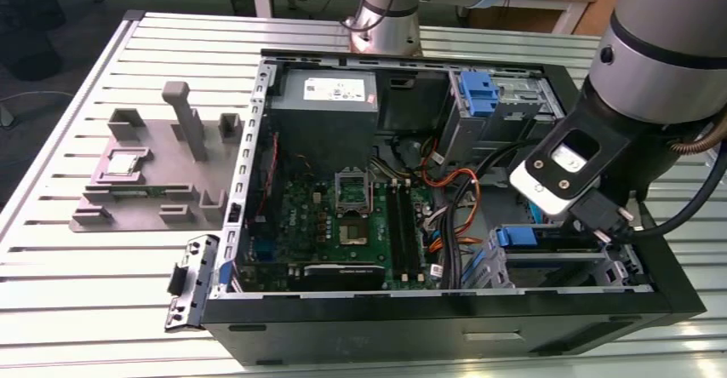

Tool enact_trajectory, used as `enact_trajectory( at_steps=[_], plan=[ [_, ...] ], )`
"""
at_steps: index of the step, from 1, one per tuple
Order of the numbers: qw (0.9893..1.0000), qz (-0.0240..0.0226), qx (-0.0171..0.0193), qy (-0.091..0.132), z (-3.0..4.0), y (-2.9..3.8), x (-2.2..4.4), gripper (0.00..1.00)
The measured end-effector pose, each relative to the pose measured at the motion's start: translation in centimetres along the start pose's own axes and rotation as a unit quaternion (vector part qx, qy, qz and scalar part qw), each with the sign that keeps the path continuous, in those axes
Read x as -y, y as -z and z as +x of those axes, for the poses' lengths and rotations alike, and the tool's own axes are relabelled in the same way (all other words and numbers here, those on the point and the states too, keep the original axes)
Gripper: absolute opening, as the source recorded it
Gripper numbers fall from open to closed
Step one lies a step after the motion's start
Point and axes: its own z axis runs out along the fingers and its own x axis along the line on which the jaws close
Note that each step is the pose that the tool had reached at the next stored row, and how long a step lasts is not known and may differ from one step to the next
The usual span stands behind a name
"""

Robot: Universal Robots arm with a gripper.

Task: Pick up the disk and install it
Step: 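Insert the first disk wire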

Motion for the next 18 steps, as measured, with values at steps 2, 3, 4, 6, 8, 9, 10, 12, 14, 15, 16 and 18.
enact_trajectory(
  at_steps=[2, 3, 4, 6, 8, 9, 10, 12, 14, 15, 16, 18],
  plan=[
    [1.0000, 0.0057, 0.0001, 0.000, 0.00, 0.10, -0.18, 0.24],
    [1.0000, 0.0088, 0.0001, 0.000, 0.00, 0.13, -0.28, 0.24],
    [0.9999, 0.0121, 0.0001, 0.000, 0.00, 0.13, -0.41, 0.24],
    [0.9998, 0.0193, 0.0001, 0.000, 0.00, 0.12, -0.71, 0.24],
    [0.9997, 0.0260, 0.0002, 0.000, 0.01, 0.11, -0.98, 0.24],
    [0.9996, 0.0294, 0.0002, 0.000, 0.01, 0.12, -1.09, 0.24],
    [0.9995, 0.0328, 0.0002, 0.000, 0.01, 0.14, -1.20, 0.23],
    [0.9992, 0.0393, 0.0002, 0.000, 0.00, 0.15, -1.43, 0.16],
    [0.9989, 0.0465, 0.0002, 0.000, 0.00, 0.14, -1.68, 0.11],
    [0.9988, 0.0500, 0.0002, 0.000, 0.00, 0.12, -1.81, 0.10],
    [0.9986, 0.0529, 0.0002, 0.000, 0.01, 0.10, -1.94, 0.10],
    [0.9984, 0.0561, 0.0000, 0.000, 0.00, 0.02, -2.24, 0.10]
  ],
)
